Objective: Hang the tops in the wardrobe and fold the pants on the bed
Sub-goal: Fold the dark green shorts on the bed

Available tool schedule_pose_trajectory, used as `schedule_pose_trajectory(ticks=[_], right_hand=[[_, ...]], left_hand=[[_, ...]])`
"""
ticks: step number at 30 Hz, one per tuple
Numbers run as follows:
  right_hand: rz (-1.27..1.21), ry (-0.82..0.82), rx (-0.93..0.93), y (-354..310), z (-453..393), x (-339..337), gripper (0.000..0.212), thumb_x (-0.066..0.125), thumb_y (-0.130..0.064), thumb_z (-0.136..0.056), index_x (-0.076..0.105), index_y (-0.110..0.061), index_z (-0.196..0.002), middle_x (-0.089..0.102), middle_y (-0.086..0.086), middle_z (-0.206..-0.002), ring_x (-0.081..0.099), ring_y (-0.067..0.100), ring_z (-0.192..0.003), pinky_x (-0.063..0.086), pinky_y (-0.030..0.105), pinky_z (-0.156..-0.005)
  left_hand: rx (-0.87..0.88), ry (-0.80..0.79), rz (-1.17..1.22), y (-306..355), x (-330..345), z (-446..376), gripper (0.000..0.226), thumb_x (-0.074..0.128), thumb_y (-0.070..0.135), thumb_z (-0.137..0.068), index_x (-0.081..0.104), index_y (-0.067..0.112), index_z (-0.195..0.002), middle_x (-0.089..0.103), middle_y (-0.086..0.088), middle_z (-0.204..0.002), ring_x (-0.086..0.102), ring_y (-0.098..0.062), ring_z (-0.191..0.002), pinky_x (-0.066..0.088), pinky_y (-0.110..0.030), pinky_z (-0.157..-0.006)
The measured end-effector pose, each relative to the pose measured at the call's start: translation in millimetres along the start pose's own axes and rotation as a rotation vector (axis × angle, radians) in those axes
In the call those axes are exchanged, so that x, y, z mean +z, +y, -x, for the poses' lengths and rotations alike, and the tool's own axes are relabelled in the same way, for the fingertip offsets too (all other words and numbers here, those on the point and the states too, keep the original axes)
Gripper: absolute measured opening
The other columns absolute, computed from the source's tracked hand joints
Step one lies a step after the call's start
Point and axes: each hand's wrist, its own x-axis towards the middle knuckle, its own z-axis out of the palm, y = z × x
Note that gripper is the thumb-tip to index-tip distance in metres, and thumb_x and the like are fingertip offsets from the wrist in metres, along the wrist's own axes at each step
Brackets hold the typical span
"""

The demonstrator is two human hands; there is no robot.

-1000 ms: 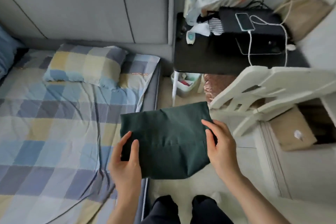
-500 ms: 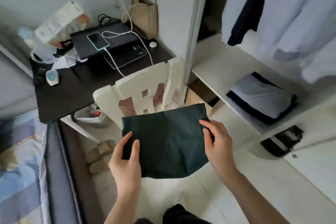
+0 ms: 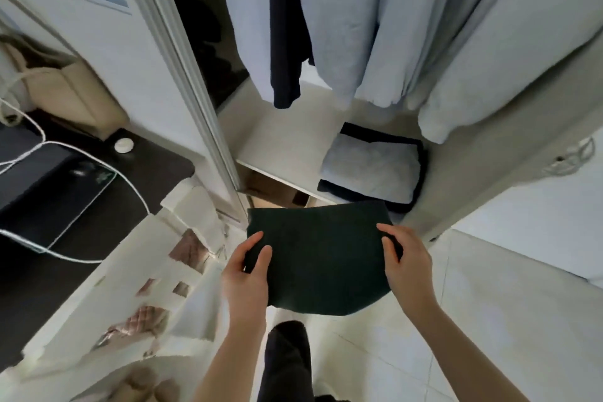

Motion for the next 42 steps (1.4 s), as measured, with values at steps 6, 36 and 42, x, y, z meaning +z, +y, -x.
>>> schedule_pose_trajectory(ticks=[6, 36, 42], right_hand=[[-0.052, 0.130, 0.309, -10.3, -96.4, 11.4, 0.028, 0.050, -0.009, -0.097, 0.066, -0.020, -0.117, 0.063, 0.005, -0.118, 0.057, 0.019, -0.103, 0.044, 0.028, -0.090], [0.794, -0.202, 0.341, 106.1, -192.6, 85.2, 0.089, 0.055, -0.022, -0.093, -0.010, -0.039, -0.151, -0.012, 0.010, -0.159, 0.012, 0.044, -0.142, 0.028, 0.050, -0.111], [0.788, -0.226, 0.361, 96.6, -190.9, 78.9, 0.089, 0.054, -0.015, -0.092, -0.008, -0.039, -0.151, -0.012, 0.007, -0.160, 0.006, 0.043, -0.143, 0.030, 0.051, -0.112]], left_hand=[[-0.098, -0.224, 0.024, 16.5, 81.6, -106.7, 0.029, 0.068, 0.018, -0.090, 0.073, 0.045, -0.095, 0.068, 0.025, -0.097, 0.064, -0.011, -0.102, 0.058, -0.024, -0.073], [0.375, -0.812, -0.916, -26.8, 266.5, -273.0, 0.069, 0.055, 0.013, -0.097, 0.020, 0.025, -0.155, 0.022, -0.005, -0.158, 0.038, -0.030, -0.138, 0.032, -0.036, -0.115], [0.553, -0.698, -1.245, -39.4, 255.9, -260.9, 0.065, 0.045, 0.033, -0.100, 0.012, 0.031, -0.155, 0.008, -0.002, -0.163, 0.031, -0.035, -0.136, 0.033, -0.051, -0.105]])
